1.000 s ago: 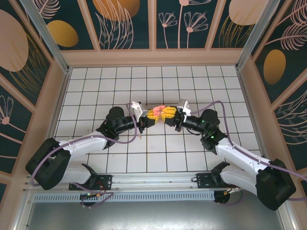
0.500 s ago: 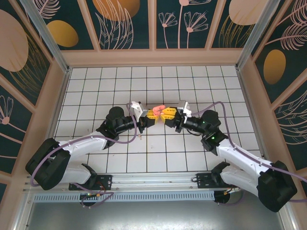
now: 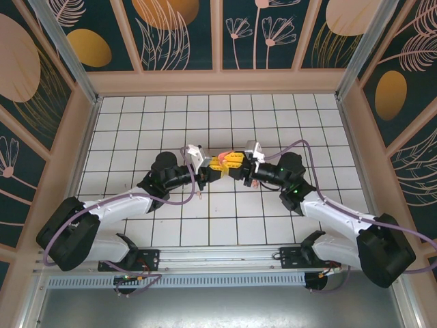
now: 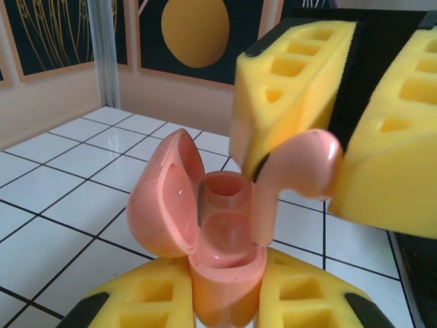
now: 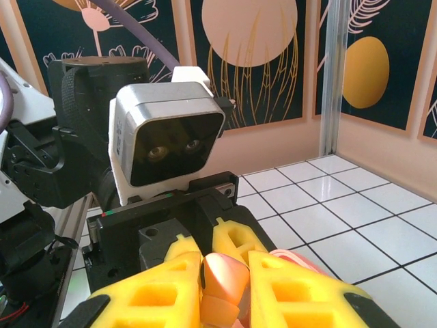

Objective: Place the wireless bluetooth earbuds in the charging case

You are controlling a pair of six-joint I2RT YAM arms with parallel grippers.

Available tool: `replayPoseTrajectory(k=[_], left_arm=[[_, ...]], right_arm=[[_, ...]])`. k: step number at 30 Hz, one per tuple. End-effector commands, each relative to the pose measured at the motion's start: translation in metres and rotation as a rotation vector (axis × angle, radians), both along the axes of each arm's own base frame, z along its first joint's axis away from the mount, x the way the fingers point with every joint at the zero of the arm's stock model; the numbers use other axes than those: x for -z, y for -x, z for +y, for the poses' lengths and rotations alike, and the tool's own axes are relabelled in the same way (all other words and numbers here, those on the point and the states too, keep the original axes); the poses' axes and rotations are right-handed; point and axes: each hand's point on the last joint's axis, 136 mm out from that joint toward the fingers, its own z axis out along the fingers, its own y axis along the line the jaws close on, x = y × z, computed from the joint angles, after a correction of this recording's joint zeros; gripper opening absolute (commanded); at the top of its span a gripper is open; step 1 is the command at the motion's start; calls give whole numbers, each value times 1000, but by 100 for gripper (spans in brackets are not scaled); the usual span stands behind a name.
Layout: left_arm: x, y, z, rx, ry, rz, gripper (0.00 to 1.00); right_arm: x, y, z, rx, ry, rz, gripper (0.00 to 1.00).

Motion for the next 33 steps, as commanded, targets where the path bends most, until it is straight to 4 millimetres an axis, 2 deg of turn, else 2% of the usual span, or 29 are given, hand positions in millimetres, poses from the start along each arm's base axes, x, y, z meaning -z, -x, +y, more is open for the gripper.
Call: replayPoseTrajectory(k=[1,13,21,26,33], left_arm=[[-21,4,-4,24,32,-50,6],[-28,6,-1,25,43,-71,6],[-31,12,-2,55,51,-78,7],[-32,16,-2,74,52,-85,7],[-33,18,-2,80,54,-84,7]], right_arm=[[-22,3,5,-25,-50,-61,20],[15,-3,2,20,52,11,20],[33,4,5,-31,136,40,20],[37,0,0,-42,180,63,22],[32,-11,-5,3,176,80,29]])
